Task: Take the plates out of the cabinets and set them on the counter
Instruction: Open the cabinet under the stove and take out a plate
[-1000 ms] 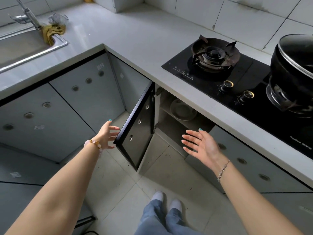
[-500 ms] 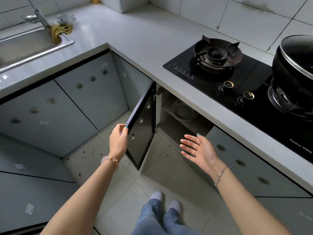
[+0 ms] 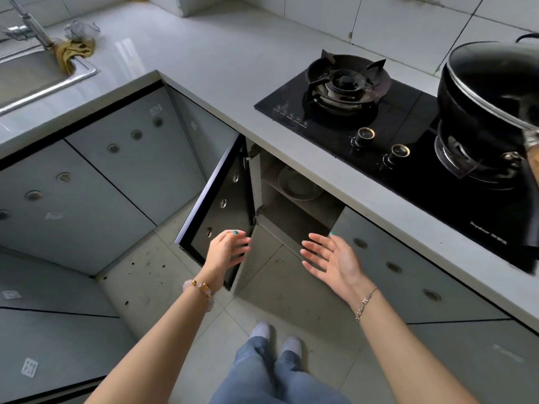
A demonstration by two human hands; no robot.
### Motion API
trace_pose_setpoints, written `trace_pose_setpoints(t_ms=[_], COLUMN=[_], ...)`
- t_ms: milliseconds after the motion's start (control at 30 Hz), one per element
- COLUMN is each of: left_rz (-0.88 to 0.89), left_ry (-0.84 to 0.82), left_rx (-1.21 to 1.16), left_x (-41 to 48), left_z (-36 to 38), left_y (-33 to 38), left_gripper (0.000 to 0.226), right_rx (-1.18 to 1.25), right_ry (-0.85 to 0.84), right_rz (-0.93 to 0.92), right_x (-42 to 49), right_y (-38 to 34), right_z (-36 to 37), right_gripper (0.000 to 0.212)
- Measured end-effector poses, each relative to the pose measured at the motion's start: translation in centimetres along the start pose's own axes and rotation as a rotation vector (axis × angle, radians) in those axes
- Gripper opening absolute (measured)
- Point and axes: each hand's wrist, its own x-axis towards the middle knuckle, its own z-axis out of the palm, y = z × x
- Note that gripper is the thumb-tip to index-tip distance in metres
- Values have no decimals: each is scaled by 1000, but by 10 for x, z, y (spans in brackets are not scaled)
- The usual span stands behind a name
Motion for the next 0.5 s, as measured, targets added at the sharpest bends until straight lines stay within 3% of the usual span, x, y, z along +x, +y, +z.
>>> trace_pose_setpoints(t_ms=[267, 500], left_rz=[-56, -150], left_ry=[-58, -120], left_rx=[-30, -148], left_x=[19, 70], left_z=[26, 41], left_y=[-5, 4], left_gripper=[24, 21], right_rx=[79, 190], right_ry=[34, 165], right_rz=[25, 93], right_x=[22, 71], right_y=[7, 23], right_z=[-13, -12], right_gripper=[38, 37])
